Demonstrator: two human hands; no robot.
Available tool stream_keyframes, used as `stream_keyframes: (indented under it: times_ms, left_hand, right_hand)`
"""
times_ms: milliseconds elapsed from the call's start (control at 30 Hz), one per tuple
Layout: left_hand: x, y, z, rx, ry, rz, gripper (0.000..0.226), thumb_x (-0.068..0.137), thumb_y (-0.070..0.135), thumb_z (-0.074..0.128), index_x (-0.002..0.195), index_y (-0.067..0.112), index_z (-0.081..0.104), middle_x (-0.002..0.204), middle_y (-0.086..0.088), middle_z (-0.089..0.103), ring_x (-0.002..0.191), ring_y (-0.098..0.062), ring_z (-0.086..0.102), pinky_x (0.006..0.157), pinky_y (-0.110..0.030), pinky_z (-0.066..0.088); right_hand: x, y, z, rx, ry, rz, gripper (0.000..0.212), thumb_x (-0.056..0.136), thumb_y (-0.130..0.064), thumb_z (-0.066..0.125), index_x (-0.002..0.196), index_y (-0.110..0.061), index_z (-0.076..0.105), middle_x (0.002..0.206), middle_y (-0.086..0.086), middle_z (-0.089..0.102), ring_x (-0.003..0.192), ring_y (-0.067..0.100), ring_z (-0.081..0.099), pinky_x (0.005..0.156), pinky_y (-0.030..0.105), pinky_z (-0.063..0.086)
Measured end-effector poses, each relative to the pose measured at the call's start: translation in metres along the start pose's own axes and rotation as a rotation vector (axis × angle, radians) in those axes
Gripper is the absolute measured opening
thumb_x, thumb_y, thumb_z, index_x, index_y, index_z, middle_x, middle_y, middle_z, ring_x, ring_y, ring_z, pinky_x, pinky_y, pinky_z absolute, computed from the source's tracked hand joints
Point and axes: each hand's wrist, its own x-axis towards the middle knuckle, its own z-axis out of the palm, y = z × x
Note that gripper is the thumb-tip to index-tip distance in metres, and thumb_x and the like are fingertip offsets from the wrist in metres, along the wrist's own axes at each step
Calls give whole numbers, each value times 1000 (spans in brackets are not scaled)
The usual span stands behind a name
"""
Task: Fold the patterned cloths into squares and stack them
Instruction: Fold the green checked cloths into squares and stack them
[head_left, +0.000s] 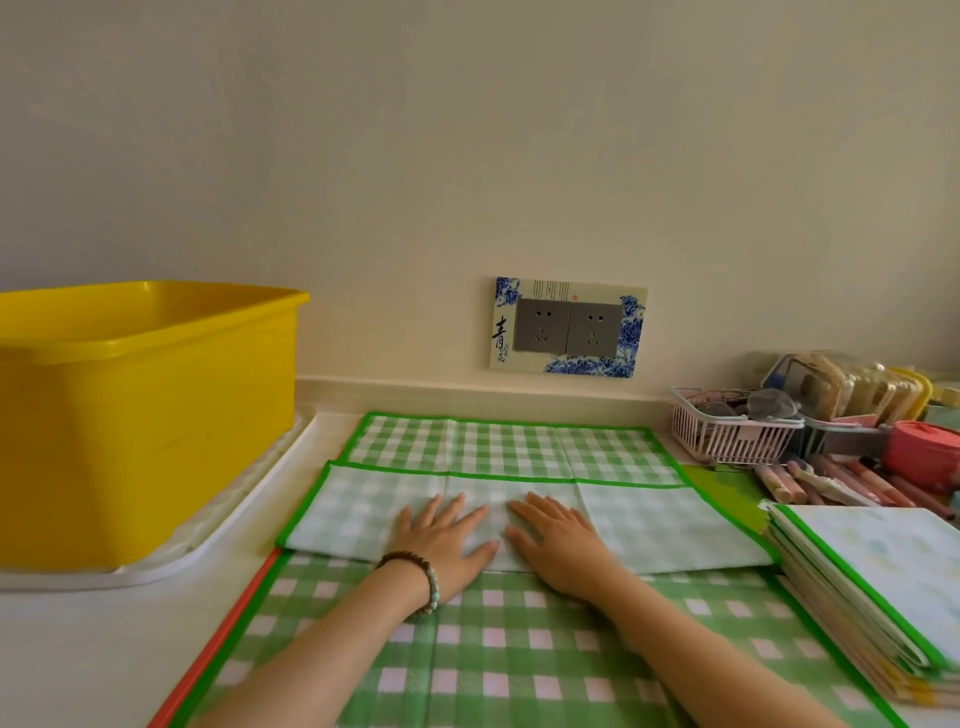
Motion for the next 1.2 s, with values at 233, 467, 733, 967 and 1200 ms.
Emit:
stream_keyframes:
  times_ms: [233,467,733,967,1200]
  left_hand:
    - [-3,-1,0,16,-1,11,70,86,73,13,147,42,0,157,9,-10,145,-17,-10,117,-49,-4]
    - [-5,0,-2,12,-27,0,87,73,85,12,147,42,-1,157,9,-11,145,-17,-12,116,-49,-5]
    - [-5,3,-4,11,-36,-6,89,73,86,16,148,41,0,157,8,-11,145,-18,-11,116,-49,-6]
    - [-4,3,-3,3,-26,-24,89,72,87,17,147,42,2,158,10,-8,145,-17,-10,116,-49,-5]
    - [-6,-7,-4,5,-41,-9,82,75,84,17,146,45,1,157,13,-9,145,-17,-10,115,-52,-5]
  right_hand:
    - [-19,68,-19,-48,-17,137,58,94,-62,18,148,-40,11,158,-8,7,146,13,6,119,37,4]
    - [-47,135,-43,-95,-64,340,58,97,-56,17,150,-33,8,159,-5,3,146,16,3,119,38,3]
    - [-49,47,-34,-1,17,33,56,96,-51,36,147,-31,25,156,-6,18,143,15,20,117,35,14]
    - [-41,13,-12,-11,-50,-36,60,92,-64,23,147,-42,14,158,-12,11,146,11,4,119,36,1]
    - [-40,17,-12,-41,-95,-23,60,90,-66,19,146,-47,8,158,-13,4,146,12,-2,119,39,-3]
